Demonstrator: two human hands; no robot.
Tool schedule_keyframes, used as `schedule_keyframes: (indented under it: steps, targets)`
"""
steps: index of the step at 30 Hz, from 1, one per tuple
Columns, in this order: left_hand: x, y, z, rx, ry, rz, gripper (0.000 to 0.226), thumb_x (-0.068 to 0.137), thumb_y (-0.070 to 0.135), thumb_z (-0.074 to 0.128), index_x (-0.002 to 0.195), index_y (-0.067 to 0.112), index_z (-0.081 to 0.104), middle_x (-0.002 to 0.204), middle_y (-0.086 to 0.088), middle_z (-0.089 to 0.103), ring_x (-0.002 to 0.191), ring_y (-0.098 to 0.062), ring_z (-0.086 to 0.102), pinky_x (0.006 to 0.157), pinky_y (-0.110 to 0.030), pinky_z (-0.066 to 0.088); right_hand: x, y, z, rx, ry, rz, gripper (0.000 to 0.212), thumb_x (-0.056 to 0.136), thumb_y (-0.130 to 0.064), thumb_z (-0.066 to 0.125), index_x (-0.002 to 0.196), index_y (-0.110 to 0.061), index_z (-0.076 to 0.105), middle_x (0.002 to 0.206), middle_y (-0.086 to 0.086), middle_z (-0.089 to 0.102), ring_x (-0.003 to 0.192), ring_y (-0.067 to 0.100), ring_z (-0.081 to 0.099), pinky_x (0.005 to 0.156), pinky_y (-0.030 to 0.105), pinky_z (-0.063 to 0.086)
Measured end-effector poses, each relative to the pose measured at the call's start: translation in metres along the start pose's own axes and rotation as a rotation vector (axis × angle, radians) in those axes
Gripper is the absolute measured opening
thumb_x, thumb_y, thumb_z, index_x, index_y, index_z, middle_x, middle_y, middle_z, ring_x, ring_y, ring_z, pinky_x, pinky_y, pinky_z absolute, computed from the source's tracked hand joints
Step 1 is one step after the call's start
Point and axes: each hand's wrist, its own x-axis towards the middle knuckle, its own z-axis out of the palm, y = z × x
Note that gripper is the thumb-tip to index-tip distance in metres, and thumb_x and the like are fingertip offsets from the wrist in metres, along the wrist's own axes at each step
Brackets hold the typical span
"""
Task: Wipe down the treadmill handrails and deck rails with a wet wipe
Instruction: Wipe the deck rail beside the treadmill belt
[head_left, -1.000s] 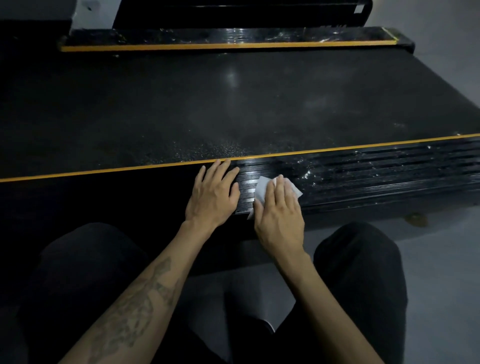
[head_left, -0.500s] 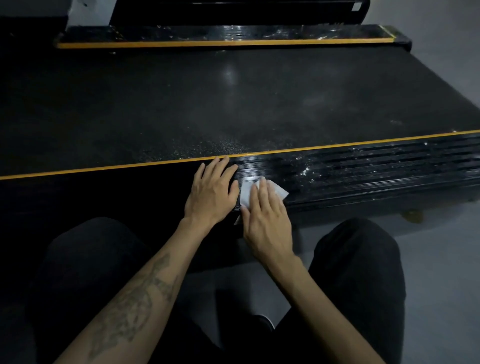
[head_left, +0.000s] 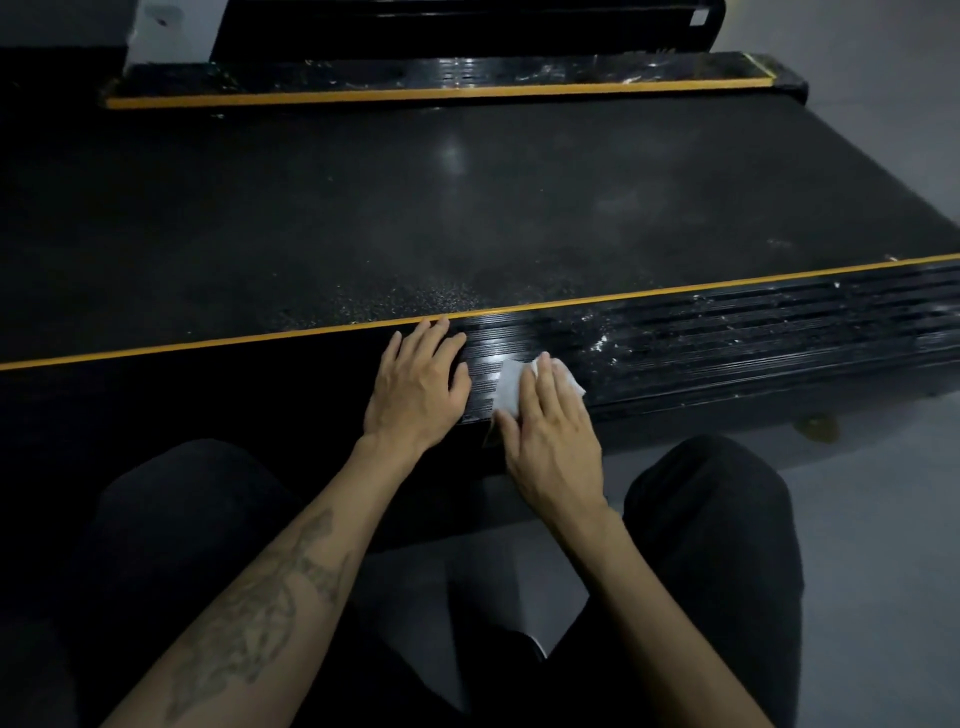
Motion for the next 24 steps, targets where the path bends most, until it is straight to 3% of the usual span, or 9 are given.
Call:
schedule_keyframes:
  steps: [4, 8, 11, 15, 20, 24]
  targets:
    - [0.006, 0.007, -0.001, 0.056, -0.009, -0.009, 0.036, 0.099, 0.029, 0.054, 0.129, 0.01, 0.064, 0.142, -0.011, 0.058, 0.136, -0.032, 0.049, 0.115, -0.051, 0.035, -0.021, -0.008, 0.003, 0.076, 0.038, 0.046, 0.075, 0.107, -0.049, 0.02, 0.159, 0.004, 0.021, 0.168, 0.024, 0.011, 0.158, 0.034, 0.006, 0.128, 0.044, 0.012]
    - [0.016, 0.028, -0.001, 0.153, -0.038, -0.077, 0.034, 0.099, 0.036, 0.049, 0.117, 0.01, 0.059, 0.12, -0.011, 0.057, 0.112, -0.031, 0.052, 0.101, -0.046, 0.041, -0.006, 0.007, 0.0, 0.048, -0.008, -0.064, 0.072, 0.109, -0.051, 0.027, 0.162, -0.005, 0.016, 0.171, 0.014, 0.005, 0.159, 0.024, 0.001, 0.128, 0.037, 0.004]
    - [0.021, 0.036, 0.004, 0.181, -0.04, -0.104, 0.036, 0.1, 0.037, 0.046, 0.121, 0.011, 0.057, 0.123, -0.012, 0.055, 0.115, -0.032, 0.05, 0.105, -0.047, 0.039, -0.004, 0.028, -0.005, 0.033, 0.013, 0.021, 0.071, 0.11, -0.05, 0.026, 0.163, -0.005, 0.012, 0.171, 0.014, 0.001, 0.159, 0.024, -0.002, 0.128, 0.037, 0.002]
    - [0.02, 0.04, 0.013, 0.15, -0.011, -0.107, 0.04, 0.1, 0.035, 0.048, 0.13, 0.011, 0.058, 0.134, -0.013, 0.054, 0.126, -0.034, 0.047, 0.114, -0.053, 0.032, -0.015, 0.016, 0.002, 0.107, 0.043, 0.075, 0.077, 0.107, -0.051, 0.038, 0.16, 0.003, 0.02, 0.169, 0.022, 0.01, 0.158, 0.034, 0.006, 0.128, 0.044, 0.009]
    - [0.019, 0.035, 0.015, 0.028, -0.009, -0.057, 0.047, 0.101, 0.035, 0.052, 0.14, 0.009, 0.057, 0.15, -0.01, 0.049, 0.143, -0.029, 0.04, 0.123, -0.053, 0.023, 0.009, 0.036, -0.005, 0.049, 0.006, 0.044, 0.075, 0.108, -0.054, 0.026, 0.164, -0.007, 0.011, 0.172, 0.013, 0.002, 0.159, 0.024, -0.001, 0.128, 0.039, 0.005]
    - [0.02, 0.039, 0.017, 0.011, -0.01, -0.024, 0.047, 0.101, 0.035, 0.052, 0.139, 0.009, 0.058, 0.151, -0.01, 0.05, 0.144, -0.027, 0.04, 0.123, -0.052, 0.024, -0.006, 0.029, -0.001, 0.099, 0.07, 0.104, 0.075, 0.107, -0.051, 0.038, 0.159, 0.001, 0.025, 0.168, 0.024, 0.015, 0.158, 0.035, 0.011, 0.128, 0.045, 0.012]
